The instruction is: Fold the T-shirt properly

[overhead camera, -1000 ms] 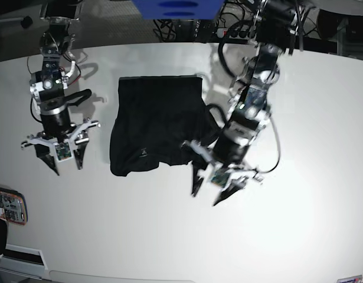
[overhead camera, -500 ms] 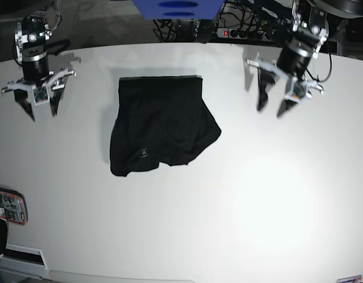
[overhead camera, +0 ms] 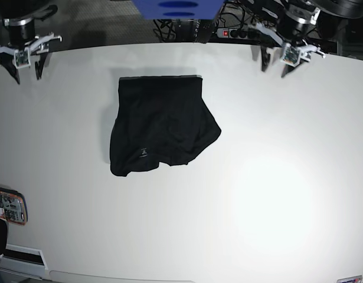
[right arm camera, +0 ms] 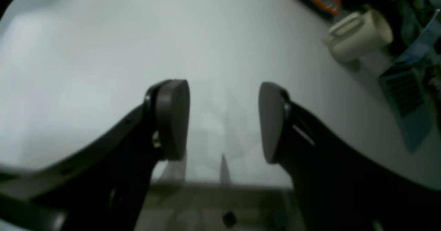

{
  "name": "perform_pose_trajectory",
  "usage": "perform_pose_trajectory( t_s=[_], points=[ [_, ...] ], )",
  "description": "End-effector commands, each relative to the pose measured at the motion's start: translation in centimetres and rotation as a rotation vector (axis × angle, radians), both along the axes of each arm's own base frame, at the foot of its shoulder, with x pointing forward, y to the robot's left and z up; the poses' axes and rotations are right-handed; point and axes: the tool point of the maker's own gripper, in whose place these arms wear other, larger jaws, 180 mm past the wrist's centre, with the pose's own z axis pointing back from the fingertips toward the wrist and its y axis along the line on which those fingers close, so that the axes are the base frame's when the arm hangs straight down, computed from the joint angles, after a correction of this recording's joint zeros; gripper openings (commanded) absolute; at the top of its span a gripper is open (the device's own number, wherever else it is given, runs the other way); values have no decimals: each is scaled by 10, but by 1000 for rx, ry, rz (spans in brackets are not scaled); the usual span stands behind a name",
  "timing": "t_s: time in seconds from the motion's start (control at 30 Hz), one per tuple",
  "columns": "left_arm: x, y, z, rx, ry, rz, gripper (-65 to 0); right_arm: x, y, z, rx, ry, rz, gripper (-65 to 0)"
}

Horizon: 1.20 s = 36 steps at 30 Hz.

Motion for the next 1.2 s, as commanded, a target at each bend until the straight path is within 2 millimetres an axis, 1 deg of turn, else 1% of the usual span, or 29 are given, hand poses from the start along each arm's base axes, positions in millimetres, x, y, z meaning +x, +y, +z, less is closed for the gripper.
perform_pose_trajectory(
  t_s=[0.0, 0.07, 0.13, 0.17, 0.2, 0.27, 0.3, 0.33, 0.37, 0.43, 0.47, 0.53, 0.57, 0.6, 0.63, 0.7, 0.77, 0.8, 0.83, 0.87, 0.9, 0.93, 0.97, 1.0, 1.07, 1.1, 1.13, 1.17],
  points=[
    [-16, 0, 1, 13, 34, -35, -369, -6, -6, 8, -24, -1, 0, -339],
    [-45, -1, -10, 15, 124, -62, -369, -17, -8, 4, -30, 36, -4, -339],
    [-67, -2, -17, 18, 193, -86, -370, -27, -9, 2, -32, 67, -4, -339],
    [-79, 0, -22, 27, 234, -95, -370, -36, -11, 1, -38, 93, -4, -339],
    [-96, 5, -30, 41, 286, -94, -370, -46, -10, -2, -37, 125, -3, -339],
    [-118, 6, -42, 55, 351, -121, -370, -57, -8, -6, -29, 163, 1, -339],
    [-131, 9, -50, 74, 391, -144, -370, -67, -9, -12, -27, 196, -4, -339],
    [-146, 12, -59, 97, 428, -166, -370, -81, -10, -22, -28, 247, -5, -339],
    [-163, 18, -68, 132, 466, -191, -370, -99, -7, -36, -21, 314, 0, -339],
    [-198, 28, -86, 197, 546, -237, -370, -144, 8, -71, 13, 471, 31, -339],
    [-208, 32, -93, 224, 562, -253, -370, -167, 16, -89, 35, 539, 49, -339],
    [-206, 27, -109, 224, 535, -290, -370, -196, 26, -115, 83, 615, 70, -339],
    [-210, 26, -120, 223, 536, -310, -370, -210, 29, -128, 110, 652, 54, -339],
    [-210, 28, -132, 231, 540, -324, -370, -219, 33, -141, 133, 679, 41, -339],
    [-209, 26, -144, 235, 540, -341, -370, -223, 34, -152, 147, 695, 27, -339],
    [-204, 22, -171, 249, 550, -367, -370, -221, 35, -175, 174, 705, -2, -339],
    [-198, 17, -198, 271, 563, -393, -370, -200, 28, -202, 191, 684, -41, -339],
    [-193, 12, -211, 276, 563, -407, -370, -192, 28, -216, 205, 685, -64, -339],
    [-193, 7, -221, 275, 563, -428, -370, -185, 30, -230, 226, 688, -76, -339],
    [-195, 6, -228, 277, 562, -448, -370, -188, 33, -241, 244, 706, -86, -339],
    [-196, 10, -236, 289, 558, -475, -370, -190, 33, -251, 262, 715, -93, -339],
    [-196, 13, -243, 297, 556, -498, -370, -194, 33, -259, 280, 726, -109, -339],
    [-201, 13, -252, 302, 562, -515, -370, -199, 35, -267, 301, 736, -133, -339],
    [-204, 16, -261, 316, 576, -522, -370, -204, 36, -274, 320, 748, -158, -339],
    [-209, 24, -277, 354, 618, -533, -370, -204, 40, -287, 354, 765, -205, -339],
    [-211, 25, -284, 367, 636, -541, -370, -201, 42, -292, 369, 766, -223, -339],
    [-208, 26, -289, 380, 644, -546, -370, -191, 44, -297, 385, 753, -236, -339],
    [-201, 23, -293, 381, 635, -547, -370, -184, 46, -301, 398, 749, -249, -339]
  ],
)
